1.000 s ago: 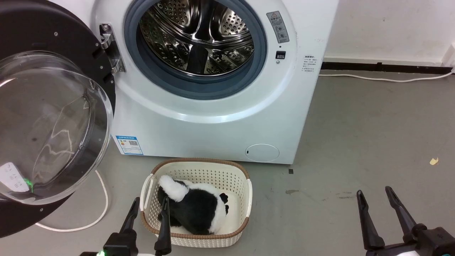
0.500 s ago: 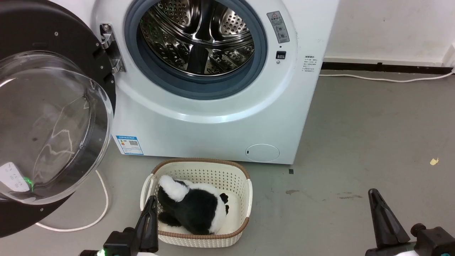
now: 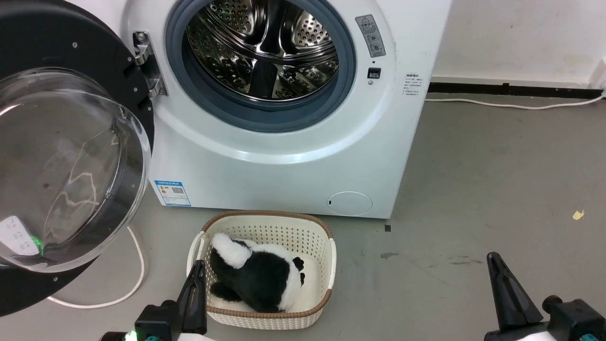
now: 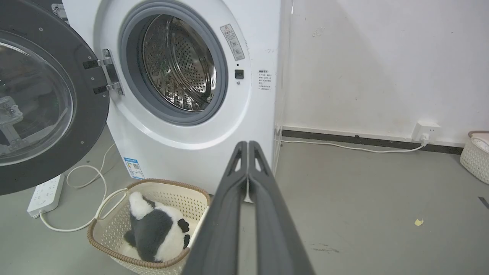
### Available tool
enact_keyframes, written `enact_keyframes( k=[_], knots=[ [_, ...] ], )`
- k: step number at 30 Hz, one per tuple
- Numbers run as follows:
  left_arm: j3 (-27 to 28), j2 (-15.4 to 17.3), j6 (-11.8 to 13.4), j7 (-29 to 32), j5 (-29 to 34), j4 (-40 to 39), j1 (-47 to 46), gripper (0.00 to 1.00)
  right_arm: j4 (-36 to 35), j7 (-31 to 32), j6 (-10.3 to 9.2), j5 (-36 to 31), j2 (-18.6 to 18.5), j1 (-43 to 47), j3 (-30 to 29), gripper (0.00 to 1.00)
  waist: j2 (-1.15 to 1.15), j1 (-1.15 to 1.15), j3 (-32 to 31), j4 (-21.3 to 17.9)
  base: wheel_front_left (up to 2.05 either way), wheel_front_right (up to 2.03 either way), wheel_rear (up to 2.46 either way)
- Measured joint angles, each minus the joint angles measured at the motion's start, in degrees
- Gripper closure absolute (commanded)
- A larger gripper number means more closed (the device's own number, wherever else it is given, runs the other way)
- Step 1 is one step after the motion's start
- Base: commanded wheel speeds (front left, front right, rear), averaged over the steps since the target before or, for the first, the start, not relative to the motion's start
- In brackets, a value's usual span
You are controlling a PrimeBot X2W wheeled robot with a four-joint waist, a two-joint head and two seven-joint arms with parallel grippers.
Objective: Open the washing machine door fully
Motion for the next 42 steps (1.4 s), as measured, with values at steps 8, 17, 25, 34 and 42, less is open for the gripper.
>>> enact_keyframes(
  k=[8, 17, 25, 34, 42],
  knots=[
    [0.5, -0.2, -0.5, 1.0, 0.6, -0.3, 0.0, 1.0, 0.0, 1.0, 0.0, -0.2, 0.0, -0.2, 0.2, 1.0, 0.0, 0.0, 0.0, -0.1, 0.0, 0.0, 0.0],
    [1.3, -0.6, -1.0, 2.0, 1.2, -0.6, -0.6, 1.0, 0.0, 1.9, 0.0, -0.6, 0.0, -1.0, 0.4, 1.0, 0.0, 0.0, 0.0, -0.2, 0.0, 0.0, 0.0],
    [1.9, -1.0, -1.3, 2.8, 1.7, -0.8, -0.7, 1.0, 0.0, 2.9, 0.01, -0.8, 0.0, -1.2, 0.6, 1.0, 0.0, 0.0, 0.0, -0.4, 0.0, 0.0, 0.0],
    [2.5, -1.2, -1.8, 3.9, 2.6, -1.1, -0.9, 1.0, 0.0, 3.7, 0.0, -1.1, 0.0, -1.8, 0.9, 1.0, 0.0, 0.0, 0.1, -0.5, 0.0, 0.0, 0.0],
    [3.3, -1.4, -2.0, 4.7, 3.1, -1.6, -1.0, 1.0, 0.0, 4.9, 0.01, -1.5, 0.0, -2.2, 1.2, 1.0, 0.0, 0.0, 0.1, -0.6, 0.0, 0.0, 0.0]
  ],
)
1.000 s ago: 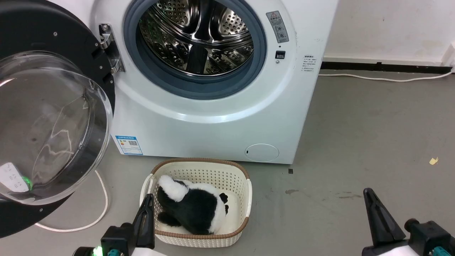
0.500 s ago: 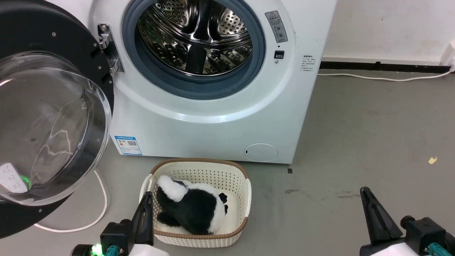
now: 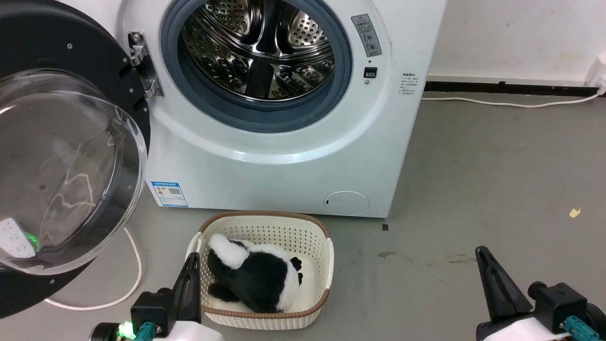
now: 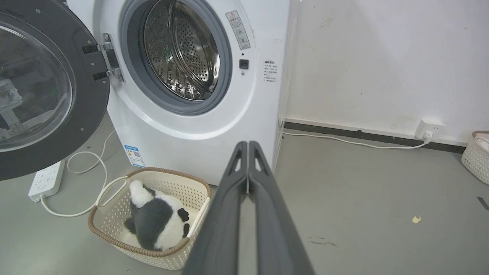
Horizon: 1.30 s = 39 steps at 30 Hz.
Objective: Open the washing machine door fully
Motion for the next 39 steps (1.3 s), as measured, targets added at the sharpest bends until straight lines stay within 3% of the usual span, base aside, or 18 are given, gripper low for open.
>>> enact_keyframes(
  k=[39],
  knots=[
    [2.9, -0.6, -2.2, 4.6, 2.9, -1.1, -1.3, 1.0, 0.1, 4.6, 0.0, -1.6, 0.0, -2.0, 0.9, 1.0, 0.0, 0.0, 0.1, -0.5, 0.0, 0.0, 0.0]
  ],
)
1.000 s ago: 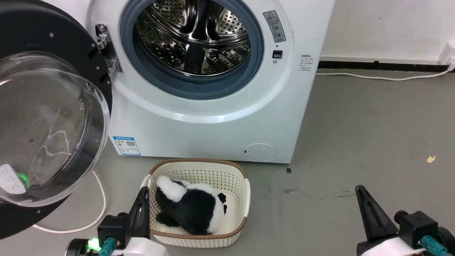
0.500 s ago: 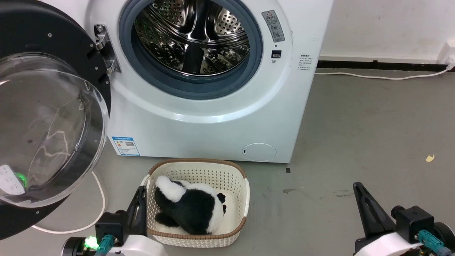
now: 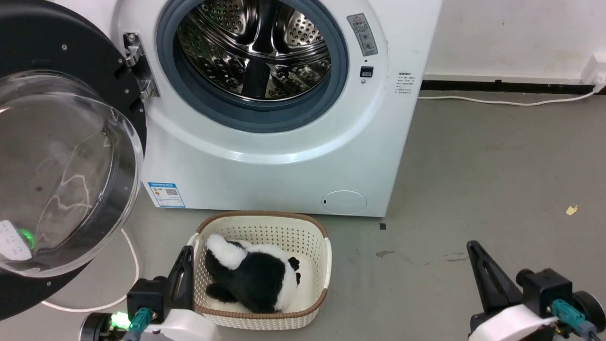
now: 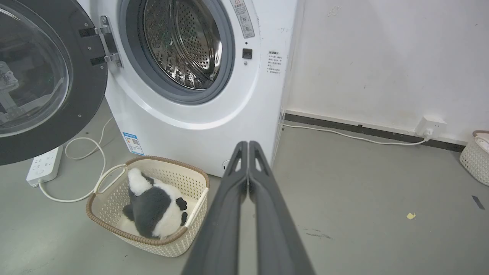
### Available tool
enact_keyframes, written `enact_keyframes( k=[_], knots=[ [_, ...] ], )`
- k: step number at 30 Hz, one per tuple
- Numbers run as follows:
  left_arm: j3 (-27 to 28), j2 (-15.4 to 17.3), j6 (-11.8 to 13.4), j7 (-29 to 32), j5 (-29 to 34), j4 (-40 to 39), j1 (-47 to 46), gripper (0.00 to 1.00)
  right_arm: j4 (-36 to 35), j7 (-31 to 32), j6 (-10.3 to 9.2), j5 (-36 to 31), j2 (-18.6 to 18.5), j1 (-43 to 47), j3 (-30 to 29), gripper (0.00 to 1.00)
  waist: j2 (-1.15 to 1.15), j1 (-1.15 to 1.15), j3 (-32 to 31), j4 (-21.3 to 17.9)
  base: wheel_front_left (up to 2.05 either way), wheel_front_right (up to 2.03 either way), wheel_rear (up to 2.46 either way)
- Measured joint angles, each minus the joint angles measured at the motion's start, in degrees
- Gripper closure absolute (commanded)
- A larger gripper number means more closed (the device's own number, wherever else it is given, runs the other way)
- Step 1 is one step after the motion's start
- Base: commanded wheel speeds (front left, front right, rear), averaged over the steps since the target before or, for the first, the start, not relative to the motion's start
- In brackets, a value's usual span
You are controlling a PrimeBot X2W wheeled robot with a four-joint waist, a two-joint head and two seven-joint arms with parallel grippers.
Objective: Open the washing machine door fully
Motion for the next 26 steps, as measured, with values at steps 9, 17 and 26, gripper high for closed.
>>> enact_keyframes(
  k=[9, 17, 26],
  knots=[
    [0.9, -0.4, -0.6, 1.1, 0.6, -0.4, -0.7, 1.0, 0.0, 1.0, 0.0, -0.4, 0.0, -0.5, 0.2, 1.0, 0.0, 0.0, 0.0, -0.1, 0.0, 0.0, 0.0],
    [1.5, -0.8, -0.8, 1.9, 1.1, -0.6, -0.8, 1.0, 0.0, 1.9, 0.0, -0.6, 0.0, -0.7, 0.4, 1.0, 0.0, 0.0, 0.0, -0.2, 0.0, 0.0, 0.0],
    [2.0, -1.0, -1.3, 3.0, 1.6, -0.9, -1.0, 1.0, 0.0, 2.9, 0.0, -1.0, 0.0, -1.5, 0.7, 1.0, 0.0, 0.0, 0.0, -0.4, 0.0, 0.0, 0.0]
  ],
)
